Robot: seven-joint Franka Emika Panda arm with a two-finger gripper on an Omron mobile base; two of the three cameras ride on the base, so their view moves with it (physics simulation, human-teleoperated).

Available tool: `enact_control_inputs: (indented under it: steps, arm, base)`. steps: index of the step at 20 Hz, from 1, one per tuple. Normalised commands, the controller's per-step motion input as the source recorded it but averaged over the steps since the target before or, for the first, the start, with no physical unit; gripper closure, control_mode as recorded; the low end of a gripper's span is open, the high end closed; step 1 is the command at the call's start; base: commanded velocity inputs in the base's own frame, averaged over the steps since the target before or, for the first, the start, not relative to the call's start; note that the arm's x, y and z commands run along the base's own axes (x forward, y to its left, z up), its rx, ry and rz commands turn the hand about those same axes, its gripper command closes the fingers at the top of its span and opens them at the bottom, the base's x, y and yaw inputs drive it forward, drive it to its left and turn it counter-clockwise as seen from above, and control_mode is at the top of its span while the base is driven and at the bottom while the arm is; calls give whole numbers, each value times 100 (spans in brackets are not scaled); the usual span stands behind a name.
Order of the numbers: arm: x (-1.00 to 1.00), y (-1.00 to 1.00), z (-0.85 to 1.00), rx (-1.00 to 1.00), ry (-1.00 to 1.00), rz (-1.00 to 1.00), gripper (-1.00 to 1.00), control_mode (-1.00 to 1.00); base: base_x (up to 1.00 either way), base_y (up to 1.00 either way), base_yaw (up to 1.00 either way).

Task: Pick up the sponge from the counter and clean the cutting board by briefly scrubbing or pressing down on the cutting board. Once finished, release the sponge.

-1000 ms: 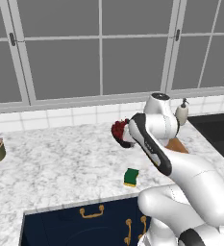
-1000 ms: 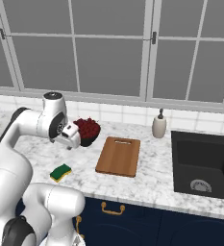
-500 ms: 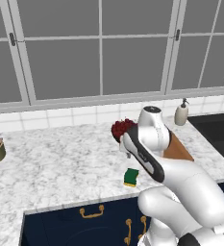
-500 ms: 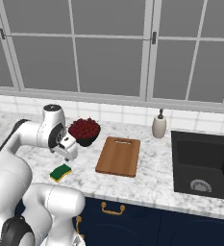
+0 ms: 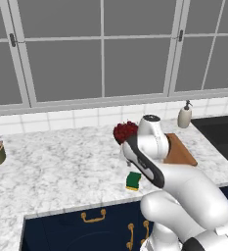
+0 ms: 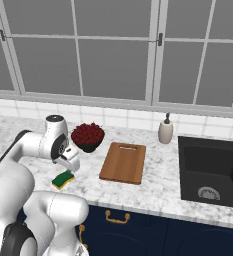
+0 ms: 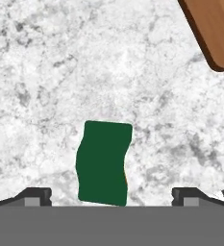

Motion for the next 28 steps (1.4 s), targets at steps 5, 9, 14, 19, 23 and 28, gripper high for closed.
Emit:
enact_control_inputs:
  steps: [5,9,14,19,23,28]
  arm:
    - [0,3,-28,0,0,-2,-100,-100]
    - [0,4,-26,0,0,0,-100,-100]
    - [0,0,-22,0,0,0,-100,-100]
    - [1,0,-23,0,0,0,-100,-100]
    - [1,0,-23,0,0,0,-100,-100]
    - [0,0,-22,0,0,0,-100,-100]
  base:
    - [0,0,0]
    - [0,0,0]
    - [0,0,0]
    - [0,0,0]
    - [0,0,0]
    - [0,0,0]
